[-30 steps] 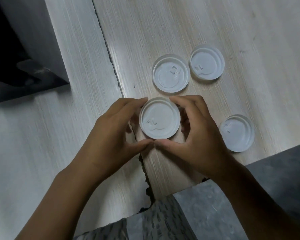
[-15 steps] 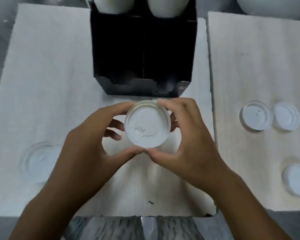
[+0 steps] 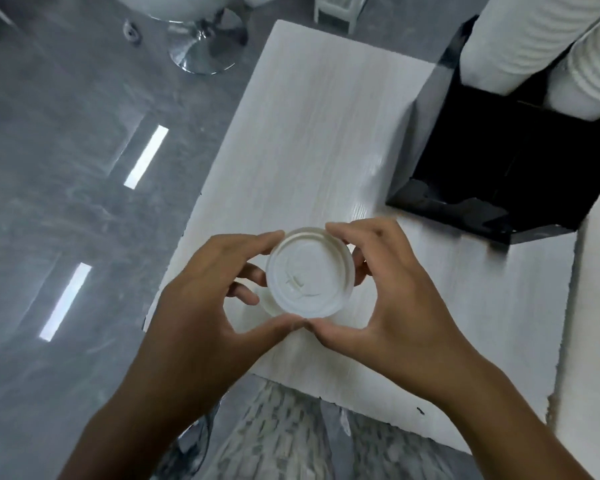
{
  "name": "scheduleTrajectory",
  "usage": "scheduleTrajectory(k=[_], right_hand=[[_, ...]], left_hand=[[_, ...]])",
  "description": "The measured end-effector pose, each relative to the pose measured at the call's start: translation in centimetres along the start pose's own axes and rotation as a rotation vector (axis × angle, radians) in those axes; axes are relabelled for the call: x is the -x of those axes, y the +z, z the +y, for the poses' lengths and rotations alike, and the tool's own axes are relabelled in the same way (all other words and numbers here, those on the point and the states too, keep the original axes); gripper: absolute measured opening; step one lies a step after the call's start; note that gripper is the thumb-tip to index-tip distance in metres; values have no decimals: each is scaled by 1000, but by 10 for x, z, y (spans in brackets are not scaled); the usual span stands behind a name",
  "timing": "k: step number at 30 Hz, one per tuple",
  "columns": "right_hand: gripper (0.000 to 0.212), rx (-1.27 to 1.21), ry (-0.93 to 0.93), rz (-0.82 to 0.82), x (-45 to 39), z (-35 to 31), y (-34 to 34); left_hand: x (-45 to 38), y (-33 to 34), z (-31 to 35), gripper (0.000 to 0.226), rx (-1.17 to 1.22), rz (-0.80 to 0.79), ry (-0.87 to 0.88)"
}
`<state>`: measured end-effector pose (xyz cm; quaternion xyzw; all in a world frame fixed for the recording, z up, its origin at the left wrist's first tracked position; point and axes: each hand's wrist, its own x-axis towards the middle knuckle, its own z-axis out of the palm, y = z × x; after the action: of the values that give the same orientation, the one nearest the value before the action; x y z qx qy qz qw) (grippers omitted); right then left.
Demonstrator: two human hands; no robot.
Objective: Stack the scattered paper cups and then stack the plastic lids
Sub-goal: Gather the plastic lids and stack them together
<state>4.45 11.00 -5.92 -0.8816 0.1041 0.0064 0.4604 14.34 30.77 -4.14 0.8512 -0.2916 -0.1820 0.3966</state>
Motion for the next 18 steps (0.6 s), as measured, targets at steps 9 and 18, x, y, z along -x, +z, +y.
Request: scheduleTrajectory(k=[9,18], right_hand=[[88,82,108,-110,-1,35,46],[89,37,116,-96,-2,52,63]], left_hand=[[5,29,-55,72,-53,-100,-33],[7,42,-69,76,-16,-87,-86]])
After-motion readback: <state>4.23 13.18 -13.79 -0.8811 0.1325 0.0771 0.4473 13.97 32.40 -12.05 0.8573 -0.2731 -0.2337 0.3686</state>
